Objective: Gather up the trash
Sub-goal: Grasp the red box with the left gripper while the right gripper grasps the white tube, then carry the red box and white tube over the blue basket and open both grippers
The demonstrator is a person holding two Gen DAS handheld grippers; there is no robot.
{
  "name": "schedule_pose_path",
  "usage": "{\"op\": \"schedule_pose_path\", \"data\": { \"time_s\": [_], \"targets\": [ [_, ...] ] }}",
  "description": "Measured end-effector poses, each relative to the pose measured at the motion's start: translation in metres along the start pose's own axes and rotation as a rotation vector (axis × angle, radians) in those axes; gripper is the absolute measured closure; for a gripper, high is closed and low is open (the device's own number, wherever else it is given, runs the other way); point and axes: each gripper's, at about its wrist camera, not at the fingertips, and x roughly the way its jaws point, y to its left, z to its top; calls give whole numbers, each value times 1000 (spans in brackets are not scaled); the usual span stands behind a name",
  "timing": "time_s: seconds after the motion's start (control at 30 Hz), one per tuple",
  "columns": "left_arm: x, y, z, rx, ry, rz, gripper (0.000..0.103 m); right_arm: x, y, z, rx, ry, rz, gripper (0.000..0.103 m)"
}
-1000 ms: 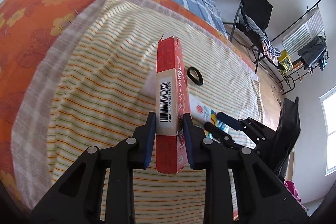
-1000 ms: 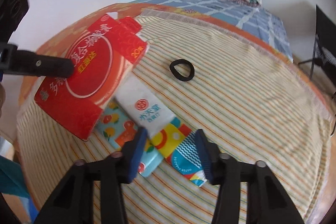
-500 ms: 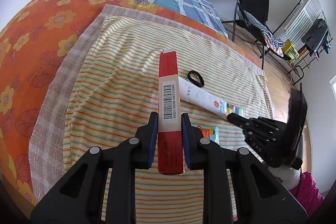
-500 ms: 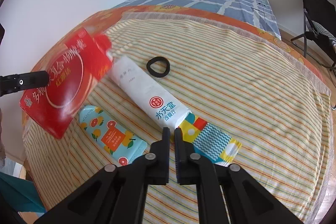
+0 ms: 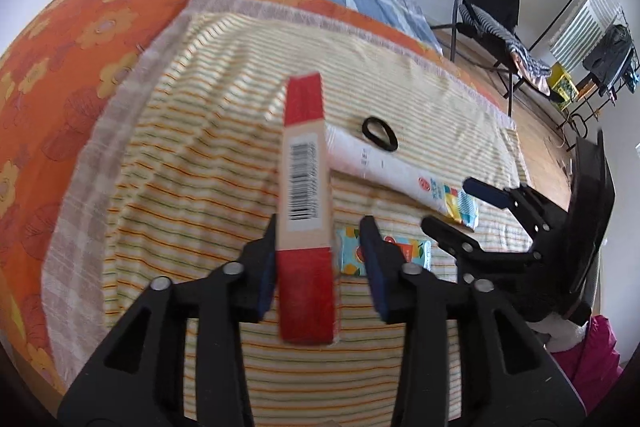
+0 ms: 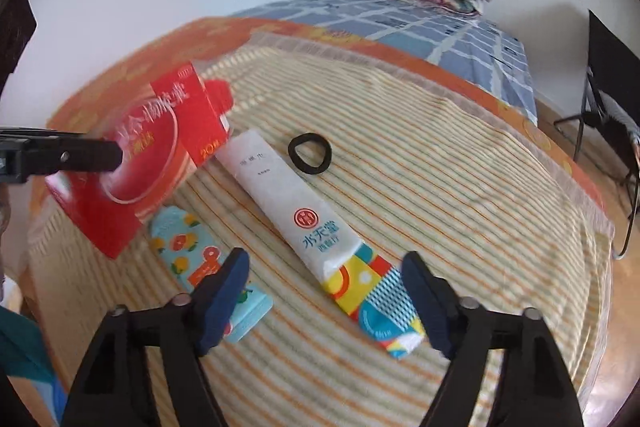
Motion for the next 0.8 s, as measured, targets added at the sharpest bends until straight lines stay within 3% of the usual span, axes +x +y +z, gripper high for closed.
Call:
{"op": "schedule_pose_path", "data": {
  "time_s": [0.13,0.2,0.27,0.4,0.8],
  "targets": [
    [14,-5,-1,19,16,23,65,21,-2,0,3,50,-18,37],
    [15,-5,-1,20,14,30,79,20,-5,1,22,38,-2,42],
    [10,-5,-2,35,5,32,81,15,-9,0,41,35,4,66],
    [-6,-6,-5,58,-32,40,82,3,-17,0,84,30,15,95],
    [-75,-21,-39,129,-67,-22,82,-98,-1,-24,182,-35,98,99]
  ]
}}
